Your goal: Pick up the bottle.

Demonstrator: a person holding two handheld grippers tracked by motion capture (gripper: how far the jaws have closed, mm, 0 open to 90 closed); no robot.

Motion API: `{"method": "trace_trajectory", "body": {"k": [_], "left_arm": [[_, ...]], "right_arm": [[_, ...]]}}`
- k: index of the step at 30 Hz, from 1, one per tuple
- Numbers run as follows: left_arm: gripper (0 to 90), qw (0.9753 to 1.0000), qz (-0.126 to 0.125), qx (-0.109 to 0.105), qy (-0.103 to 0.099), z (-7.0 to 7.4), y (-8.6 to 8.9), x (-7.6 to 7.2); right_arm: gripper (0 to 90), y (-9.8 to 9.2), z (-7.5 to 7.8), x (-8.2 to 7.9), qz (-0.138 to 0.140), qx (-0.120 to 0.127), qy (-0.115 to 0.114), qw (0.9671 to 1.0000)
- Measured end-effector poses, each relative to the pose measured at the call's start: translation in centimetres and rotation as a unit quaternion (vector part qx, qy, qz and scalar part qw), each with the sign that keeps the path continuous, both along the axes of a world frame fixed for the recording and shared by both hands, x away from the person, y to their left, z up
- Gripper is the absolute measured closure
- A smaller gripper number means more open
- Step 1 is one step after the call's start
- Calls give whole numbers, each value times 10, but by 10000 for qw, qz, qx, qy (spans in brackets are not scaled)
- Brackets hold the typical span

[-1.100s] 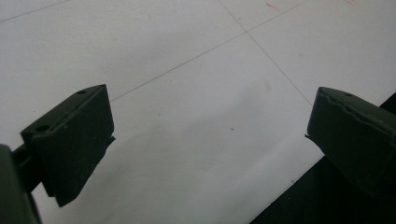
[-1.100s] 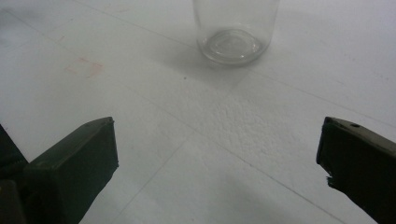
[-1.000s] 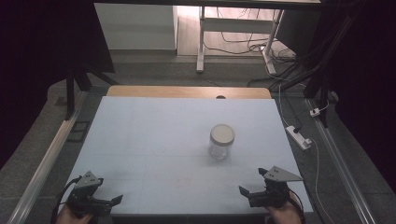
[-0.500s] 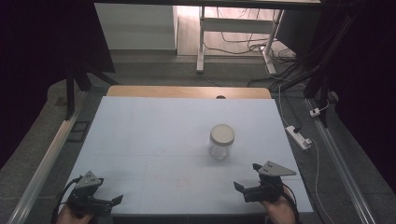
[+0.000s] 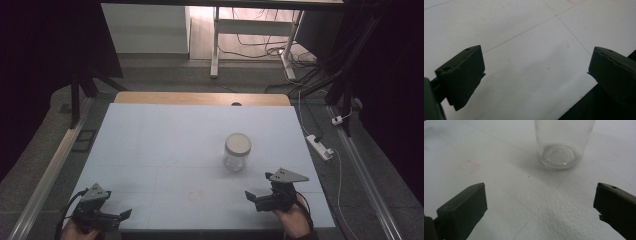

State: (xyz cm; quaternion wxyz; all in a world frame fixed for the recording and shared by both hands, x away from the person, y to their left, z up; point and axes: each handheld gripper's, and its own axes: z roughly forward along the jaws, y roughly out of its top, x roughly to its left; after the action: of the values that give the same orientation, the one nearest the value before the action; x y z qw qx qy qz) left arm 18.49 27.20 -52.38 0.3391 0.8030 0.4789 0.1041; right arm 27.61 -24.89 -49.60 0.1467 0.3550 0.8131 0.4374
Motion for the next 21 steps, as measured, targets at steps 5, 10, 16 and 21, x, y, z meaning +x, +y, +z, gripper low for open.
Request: {"method": "trace_trajectory", "body": {"k": [5,10,16,21], "left_arm": [[14,10000,7,-12,24,0,0,0],[14,10000,24,-44,38,0,1,0],[13,10000,22,-42,40,0,1,1],[13,10000,26,-59,41,0,1,1]], "right_arm": [[0,6,0,9,8,-40,32,10000],[0,11,2,18,-11,-108,-19,9999],[0,15,3,27,-68,-82,-67,9999],[0,18,4,35,-119,-95,-82,9999]]}}
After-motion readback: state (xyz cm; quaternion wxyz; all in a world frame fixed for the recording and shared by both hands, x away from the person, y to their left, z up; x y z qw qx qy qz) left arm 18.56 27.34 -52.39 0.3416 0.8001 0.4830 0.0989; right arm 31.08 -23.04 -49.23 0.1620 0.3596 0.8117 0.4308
